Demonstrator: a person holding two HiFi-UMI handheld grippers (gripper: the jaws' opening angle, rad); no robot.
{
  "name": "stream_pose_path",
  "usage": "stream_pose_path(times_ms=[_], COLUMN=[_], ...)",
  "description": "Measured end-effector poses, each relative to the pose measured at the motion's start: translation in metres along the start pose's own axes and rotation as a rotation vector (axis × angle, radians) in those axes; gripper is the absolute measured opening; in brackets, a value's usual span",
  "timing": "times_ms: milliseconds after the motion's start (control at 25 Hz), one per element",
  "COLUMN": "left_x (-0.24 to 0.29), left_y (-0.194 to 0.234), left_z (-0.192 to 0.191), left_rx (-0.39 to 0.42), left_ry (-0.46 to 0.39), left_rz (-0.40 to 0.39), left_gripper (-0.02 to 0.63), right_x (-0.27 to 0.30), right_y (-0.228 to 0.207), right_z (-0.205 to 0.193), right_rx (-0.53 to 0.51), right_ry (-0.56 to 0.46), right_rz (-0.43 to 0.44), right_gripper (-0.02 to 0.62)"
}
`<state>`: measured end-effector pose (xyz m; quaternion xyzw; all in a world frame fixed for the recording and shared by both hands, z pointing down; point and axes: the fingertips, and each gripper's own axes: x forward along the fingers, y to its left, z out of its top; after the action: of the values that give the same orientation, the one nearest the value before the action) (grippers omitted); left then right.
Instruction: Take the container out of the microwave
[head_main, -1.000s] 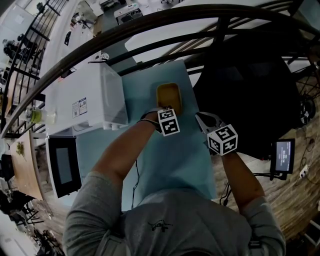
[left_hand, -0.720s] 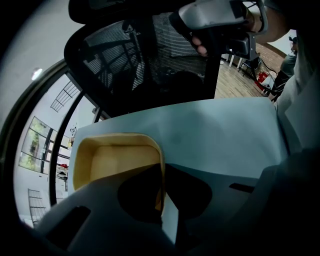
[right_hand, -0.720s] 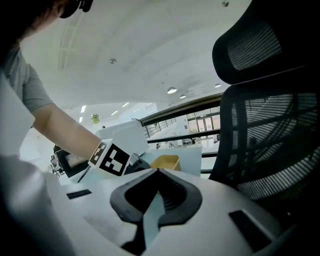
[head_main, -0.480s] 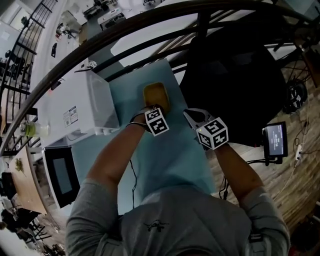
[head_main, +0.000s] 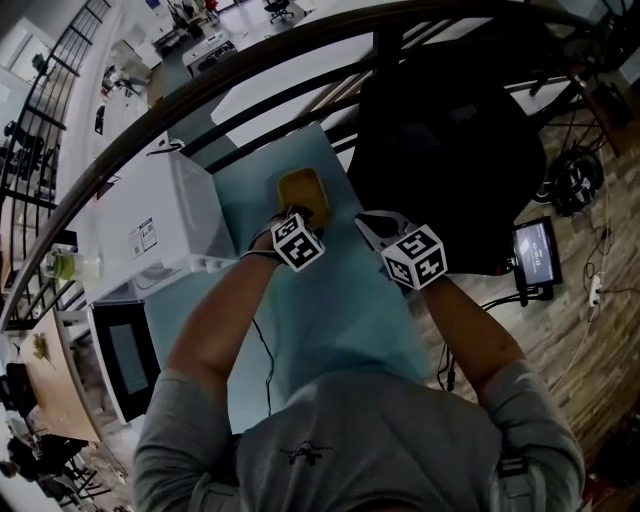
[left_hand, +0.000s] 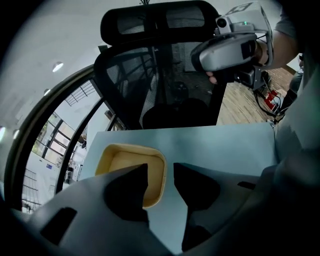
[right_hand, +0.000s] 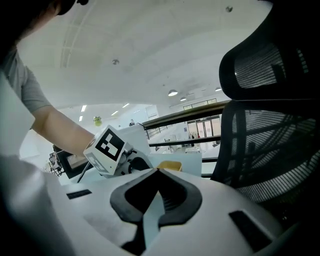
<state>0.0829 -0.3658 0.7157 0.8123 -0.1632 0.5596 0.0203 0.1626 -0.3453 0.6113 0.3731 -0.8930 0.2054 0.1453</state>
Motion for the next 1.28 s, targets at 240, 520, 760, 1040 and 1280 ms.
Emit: stream_pose_path(times_ms=[240,520,760,1040,1280], left_x=[-0.03,-0.071,-0.111,-0.166,-0.208], left_y=[-0.002,-0.004,-0.006,-0.016,-0.024], left_z=[0.009,0.025,0.032,0.028,0.016], left_rx=[-0.025,-0.081,-0.127,-0.179,-0.253], left_ry=[-0.048,-0.134,-0.204,-0.263,-0.325], left_rz=[0.035,0.087,0.133,0.175,0.236], left_gripper=[0.164,0.164,0.164,0.163,0.15], right_x=[-0.014,-0.03,-0.045,-0.057,-0.065], right_y=[0.013,0.023,0.036,0.058,0.074], right_z=[0.015,0.03,0.044,0.061,0.079], right_rx=[-0.025,-0.036,-0.06,-0.099,-0.12], right_ry=[-0.016,-0.04,-0.062,-0.08,-0.1], right_rz=[-0.001,-0.004,0.0,0.041,0.086], right_gripper=[0.017,0.017,0.017,0.017,0.017])
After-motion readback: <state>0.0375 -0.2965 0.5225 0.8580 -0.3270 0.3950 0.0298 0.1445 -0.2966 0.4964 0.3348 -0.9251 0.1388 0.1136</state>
